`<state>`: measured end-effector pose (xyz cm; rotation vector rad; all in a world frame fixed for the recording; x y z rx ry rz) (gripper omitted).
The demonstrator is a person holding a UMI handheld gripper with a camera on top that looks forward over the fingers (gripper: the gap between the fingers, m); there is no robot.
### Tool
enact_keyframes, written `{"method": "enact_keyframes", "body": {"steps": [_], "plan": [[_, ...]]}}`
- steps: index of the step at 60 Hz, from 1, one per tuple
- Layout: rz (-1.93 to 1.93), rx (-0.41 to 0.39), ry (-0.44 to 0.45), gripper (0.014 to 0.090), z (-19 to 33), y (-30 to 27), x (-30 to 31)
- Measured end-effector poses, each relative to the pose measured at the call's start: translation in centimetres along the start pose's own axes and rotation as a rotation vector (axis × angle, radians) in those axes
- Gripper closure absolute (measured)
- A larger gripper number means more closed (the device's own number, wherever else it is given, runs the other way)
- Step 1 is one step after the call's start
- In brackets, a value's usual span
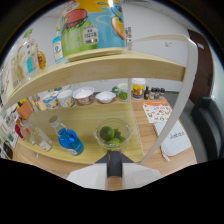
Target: Make me a cup of Mojito.
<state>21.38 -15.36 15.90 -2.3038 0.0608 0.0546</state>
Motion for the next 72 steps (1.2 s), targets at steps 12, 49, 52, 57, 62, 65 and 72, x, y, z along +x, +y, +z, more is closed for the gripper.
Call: {"method": "enact_keyframes", "body": {"steps": [12,49,52,57,62,65,72], "plan": [[-0.013,0.027,0.020,0.0883,-0.8,-0.1,0.2],[0.041,0.082,0.003,0.0891,-7.4,7.4,-7.3],[0.019,0.079,0.024,0.0891,-7.3,8.2,-7.6],[-0.060,0.083,0.066,0.0890,-7.3,9.0,-8.0],[-0.194,0.120,0.129,0.0890,-7.6,8.5,-8.2],[-0.305,0.150,0.181,0.0890,-7.6,7.9,-8.1],[-0.598,0.221,0.295,0.0890,-7.9,5.7,-7.9]]}}
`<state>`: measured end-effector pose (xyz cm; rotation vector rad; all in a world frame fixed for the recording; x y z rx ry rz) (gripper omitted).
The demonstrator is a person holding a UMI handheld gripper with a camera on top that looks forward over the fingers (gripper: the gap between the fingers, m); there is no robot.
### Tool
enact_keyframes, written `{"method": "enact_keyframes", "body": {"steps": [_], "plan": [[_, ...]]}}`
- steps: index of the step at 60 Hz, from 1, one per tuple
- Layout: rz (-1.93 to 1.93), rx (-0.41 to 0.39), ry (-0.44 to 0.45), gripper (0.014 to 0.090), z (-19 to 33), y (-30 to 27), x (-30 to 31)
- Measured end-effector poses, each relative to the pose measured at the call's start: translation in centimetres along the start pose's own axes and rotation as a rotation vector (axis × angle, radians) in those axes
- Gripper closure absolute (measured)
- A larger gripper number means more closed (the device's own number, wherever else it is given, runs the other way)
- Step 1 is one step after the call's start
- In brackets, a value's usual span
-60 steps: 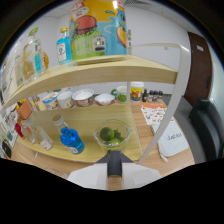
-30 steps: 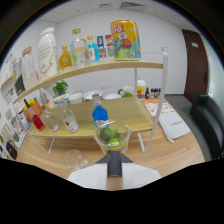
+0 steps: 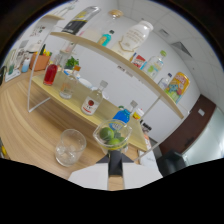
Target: Make me a cup of Mojito.
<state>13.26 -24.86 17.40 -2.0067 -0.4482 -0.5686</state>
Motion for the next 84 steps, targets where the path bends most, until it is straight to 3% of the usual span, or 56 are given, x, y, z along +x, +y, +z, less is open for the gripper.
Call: {"method": "enact_keyframes", "body": {"steps": [15,32,44,57,68,77,84], "plan": [[-0.560,0.160,0.121,0.0892,0.6,-4.3,1.9],[-1.036,0.274,0.126,0.0892,1.4,-5.7,-0.3],[-1.142,0.329,0.115,0.0892,1.5,-5.9,-1.2],[-0.873,0.359,0.069,0.0891,0.1,-6.7,0.0],[-0.276,0.344,-0.031,0.0890,-2.4,-7.2,4.5],[0.200,0.280,-0.154,0.0888,-2.6,-3.9,7.7],[0.441,0.165,-0.231,0.0890,-0.4,1.4,8.2]]}}
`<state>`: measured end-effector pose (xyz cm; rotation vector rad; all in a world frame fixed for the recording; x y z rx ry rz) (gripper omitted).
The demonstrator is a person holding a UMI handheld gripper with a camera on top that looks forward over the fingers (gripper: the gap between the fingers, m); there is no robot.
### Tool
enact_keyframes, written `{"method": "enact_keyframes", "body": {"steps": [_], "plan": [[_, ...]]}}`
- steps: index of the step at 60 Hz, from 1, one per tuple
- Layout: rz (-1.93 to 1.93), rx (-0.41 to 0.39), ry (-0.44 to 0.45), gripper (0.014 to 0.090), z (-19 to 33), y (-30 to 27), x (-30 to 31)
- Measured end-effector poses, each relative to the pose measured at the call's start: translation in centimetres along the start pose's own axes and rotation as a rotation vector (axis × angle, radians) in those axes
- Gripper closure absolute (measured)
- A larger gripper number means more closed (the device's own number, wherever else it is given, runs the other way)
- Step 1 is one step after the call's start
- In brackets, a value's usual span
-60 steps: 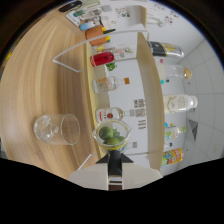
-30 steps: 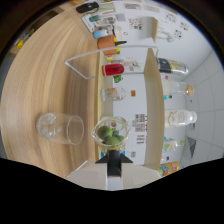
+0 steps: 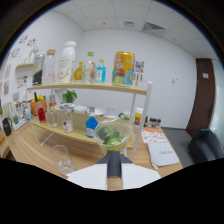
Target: Make me a cup of Mojito.
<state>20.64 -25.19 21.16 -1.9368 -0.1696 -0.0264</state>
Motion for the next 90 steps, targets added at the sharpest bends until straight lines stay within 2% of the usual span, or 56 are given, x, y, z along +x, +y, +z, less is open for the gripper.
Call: {"method": "enact_keyframes", "body": {"steps": [11,20,30,43,50,55,57,65,74,85,90], "plan": [[0.179,-0.202,-0.015,0.0892,2.5,10.2,3.4],[0.229,-0.317,-0.029,0.0893,4.1,16.7,4.1],[0.245,-0.383,-0.034,0.0890,4.7,19.9,4.3],[0.216,-0.405,-0.033,0.0866,4.9,21.7,4.4],[0.194,-0.406,-0.005,0.0620,4.8,21.7,5.0],[0.199,-0.385,0.014,0.0275,4.3,20.5,5.3],[0.196,-0.373,0.026,0.0190,3.8,19.6,5.6],[0.188,-0.251,0.069,0.0196,1.6,13.6,4.8],[0.175,-0.130,0.080,0.0197,-1.7,7.5,0.3],[0.157,-0.089,0.069,0.0194,-4.5,5.5,-8.4],[0.147,-0.103,0.057,0.0187,-4.9,5.9,-12.2]]}}
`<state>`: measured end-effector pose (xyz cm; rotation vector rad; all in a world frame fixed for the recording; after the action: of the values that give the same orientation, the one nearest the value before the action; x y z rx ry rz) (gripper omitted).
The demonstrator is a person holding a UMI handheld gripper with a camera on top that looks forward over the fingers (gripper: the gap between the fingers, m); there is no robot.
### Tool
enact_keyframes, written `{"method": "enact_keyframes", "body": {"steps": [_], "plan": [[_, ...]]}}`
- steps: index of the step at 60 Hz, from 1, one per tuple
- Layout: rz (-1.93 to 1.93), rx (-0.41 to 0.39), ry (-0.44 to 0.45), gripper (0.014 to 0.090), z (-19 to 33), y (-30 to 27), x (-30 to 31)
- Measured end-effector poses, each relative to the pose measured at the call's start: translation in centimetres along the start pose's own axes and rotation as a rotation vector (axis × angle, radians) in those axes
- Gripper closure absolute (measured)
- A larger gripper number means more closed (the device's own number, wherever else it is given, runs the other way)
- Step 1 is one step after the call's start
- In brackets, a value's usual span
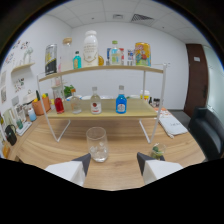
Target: Make me a cup of Mojito.
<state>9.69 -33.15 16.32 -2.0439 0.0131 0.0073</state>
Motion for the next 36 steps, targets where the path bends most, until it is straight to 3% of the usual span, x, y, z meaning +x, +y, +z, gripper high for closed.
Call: {"method": "enact_keyframes", "body": {"steps": [14,24,36], "plan": [[-0.031,-0.018,-0.020,0.0187,-0.1,0.9,-6.1],[-0.037,0.060,-0.035,0.0184,1.7,-5.1,-7.6],[-0.039,0.106,-0.054,0.0186,7.4,-11.6,-7.8]]}}
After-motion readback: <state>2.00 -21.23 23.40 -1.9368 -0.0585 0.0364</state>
